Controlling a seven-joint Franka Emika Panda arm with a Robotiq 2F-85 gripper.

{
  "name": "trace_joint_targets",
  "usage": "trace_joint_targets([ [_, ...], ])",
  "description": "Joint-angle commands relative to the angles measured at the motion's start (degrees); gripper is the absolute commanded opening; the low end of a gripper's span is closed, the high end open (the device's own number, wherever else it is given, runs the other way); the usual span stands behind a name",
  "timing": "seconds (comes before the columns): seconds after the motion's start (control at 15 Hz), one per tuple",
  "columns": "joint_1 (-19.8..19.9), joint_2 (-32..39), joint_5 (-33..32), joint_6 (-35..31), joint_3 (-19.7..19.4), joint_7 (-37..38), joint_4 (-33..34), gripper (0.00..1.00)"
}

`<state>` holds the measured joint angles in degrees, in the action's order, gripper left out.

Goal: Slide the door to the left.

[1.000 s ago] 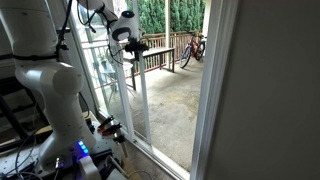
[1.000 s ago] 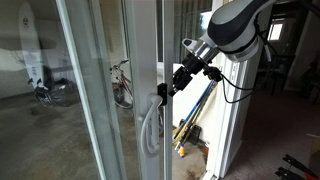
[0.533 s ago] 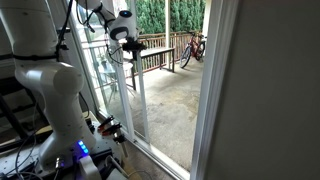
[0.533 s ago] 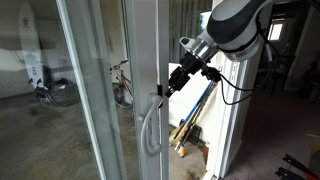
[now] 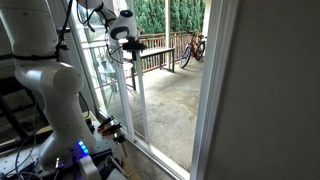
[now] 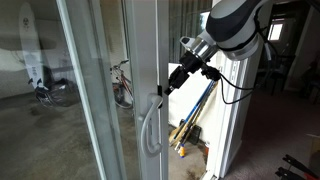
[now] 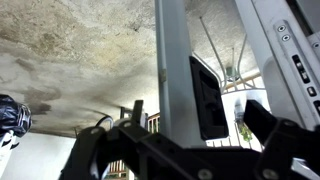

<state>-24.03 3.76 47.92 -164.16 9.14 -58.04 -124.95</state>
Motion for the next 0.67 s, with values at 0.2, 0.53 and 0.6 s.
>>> trace_joint_targets([
  [0.2,2.48,-1.45,0.73,0.75,-3.23,0.6,0.16,1.0],
  [0.53,4.23,-3.19,0.38,0.92,-6.38,0.46,-1.67,1.0],
  [0.6,4.69,-3.85,-0.49,1.29,-7.35,1.38,-2.37,1.0],
])
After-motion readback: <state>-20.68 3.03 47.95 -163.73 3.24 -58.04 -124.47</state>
